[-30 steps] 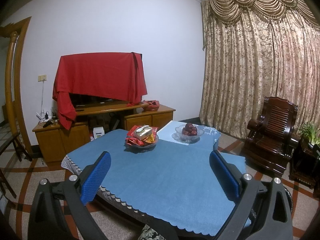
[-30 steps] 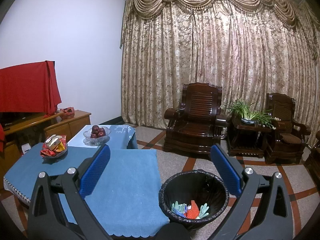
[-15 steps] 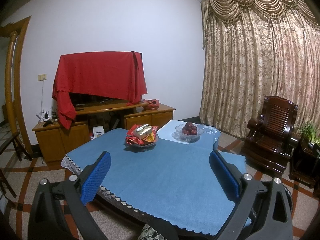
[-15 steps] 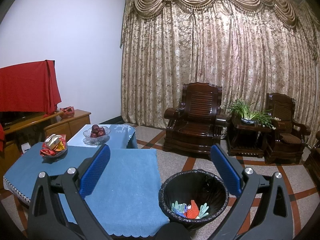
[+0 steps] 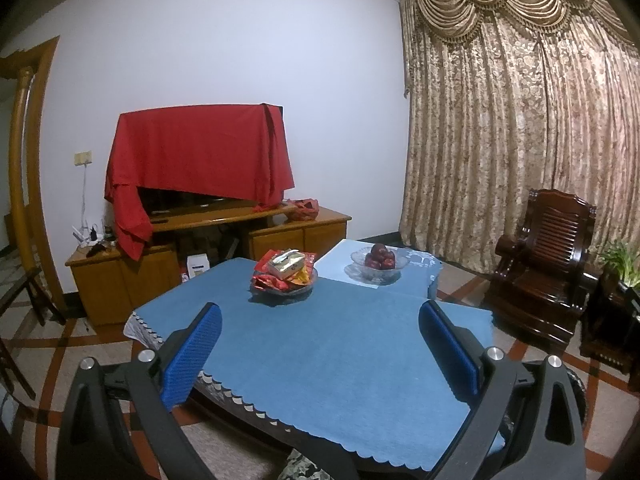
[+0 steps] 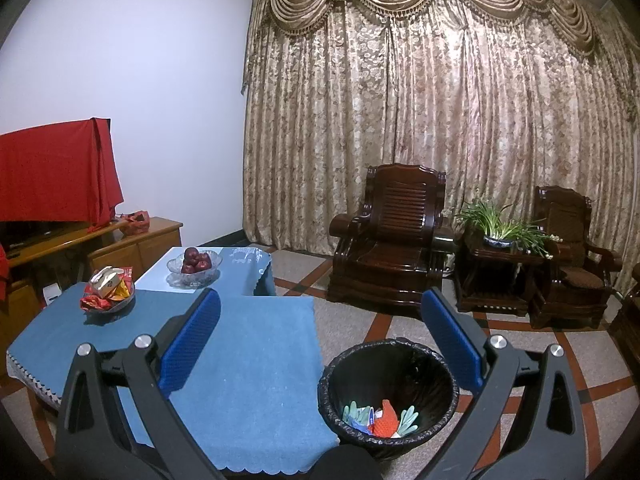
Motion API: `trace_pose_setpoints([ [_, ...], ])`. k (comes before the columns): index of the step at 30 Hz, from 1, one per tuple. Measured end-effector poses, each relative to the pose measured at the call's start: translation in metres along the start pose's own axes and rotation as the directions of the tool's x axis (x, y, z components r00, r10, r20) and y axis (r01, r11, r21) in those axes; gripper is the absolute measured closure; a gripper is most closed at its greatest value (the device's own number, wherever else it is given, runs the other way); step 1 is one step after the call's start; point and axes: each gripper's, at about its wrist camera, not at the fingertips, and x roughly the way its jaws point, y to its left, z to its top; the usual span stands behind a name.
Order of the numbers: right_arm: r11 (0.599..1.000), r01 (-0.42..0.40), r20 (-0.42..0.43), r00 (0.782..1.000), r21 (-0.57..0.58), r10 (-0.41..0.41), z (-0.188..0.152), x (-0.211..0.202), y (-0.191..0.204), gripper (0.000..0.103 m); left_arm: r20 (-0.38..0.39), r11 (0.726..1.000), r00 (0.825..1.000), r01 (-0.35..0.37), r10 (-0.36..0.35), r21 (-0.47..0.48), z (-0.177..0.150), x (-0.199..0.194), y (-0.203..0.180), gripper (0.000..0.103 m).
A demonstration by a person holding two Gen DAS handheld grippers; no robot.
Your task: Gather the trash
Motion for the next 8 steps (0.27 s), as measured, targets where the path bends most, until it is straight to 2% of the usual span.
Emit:
trace_pose_setpoints([
  [8, 1.000, 0.000, 0.000, 1.000, 0.004, 0.000, -0.0032, 0.0001, -0.0072, 0.005, 0.000, 1.000, 1.000, 0.005, -0.005, 0.000, 0.0022, 0.0000, -0.0030, 0.006],
])
